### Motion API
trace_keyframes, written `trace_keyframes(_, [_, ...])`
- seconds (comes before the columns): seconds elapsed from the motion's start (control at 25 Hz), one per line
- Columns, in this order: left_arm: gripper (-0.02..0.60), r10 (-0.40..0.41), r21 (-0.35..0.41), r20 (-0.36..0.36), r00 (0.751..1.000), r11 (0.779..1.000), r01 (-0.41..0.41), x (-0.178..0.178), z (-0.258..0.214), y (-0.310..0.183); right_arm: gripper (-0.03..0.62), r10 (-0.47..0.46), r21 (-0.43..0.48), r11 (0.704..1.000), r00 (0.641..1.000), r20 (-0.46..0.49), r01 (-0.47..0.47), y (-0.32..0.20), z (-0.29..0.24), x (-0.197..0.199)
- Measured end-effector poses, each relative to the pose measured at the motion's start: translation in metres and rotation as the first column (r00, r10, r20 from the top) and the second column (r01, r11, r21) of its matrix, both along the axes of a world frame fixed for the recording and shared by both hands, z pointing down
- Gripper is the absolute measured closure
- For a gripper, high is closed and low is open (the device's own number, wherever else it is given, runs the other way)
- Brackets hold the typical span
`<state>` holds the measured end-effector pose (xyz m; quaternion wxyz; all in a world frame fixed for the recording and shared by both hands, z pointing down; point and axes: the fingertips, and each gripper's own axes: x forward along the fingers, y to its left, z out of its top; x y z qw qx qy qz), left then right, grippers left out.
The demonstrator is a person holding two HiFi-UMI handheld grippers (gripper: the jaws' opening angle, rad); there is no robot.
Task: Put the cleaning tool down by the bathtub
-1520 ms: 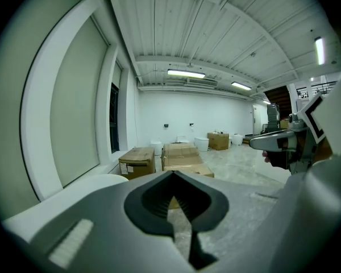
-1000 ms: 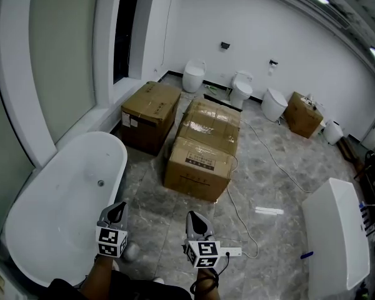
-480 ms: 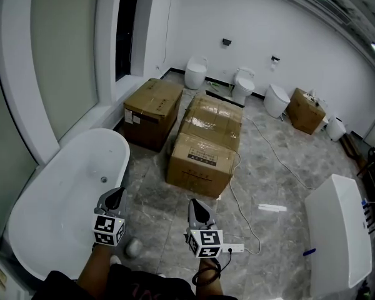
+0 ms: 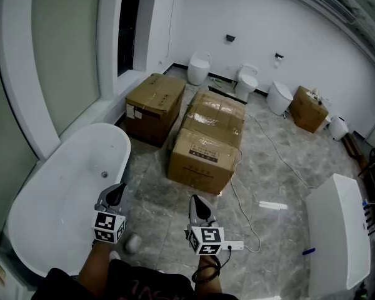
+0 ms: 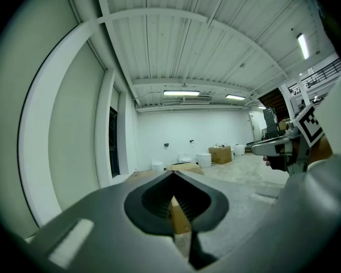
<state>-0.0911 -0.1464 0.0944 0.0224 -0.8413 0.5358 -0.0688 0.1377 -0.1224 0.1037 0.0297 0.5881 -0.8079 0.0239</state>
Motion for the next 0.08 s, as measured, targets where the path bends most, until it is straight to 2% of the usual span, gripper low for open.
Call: trace_keyframes(0.08, [0.581,-0.002,-0.003,-0.003,1.0,1.0,0.002,0.0006,0.0009,-0.0017,0.582,0.003,0.0,1.0,1.0,0.002,-0.003,-0.0009,0.0003,0.0019])
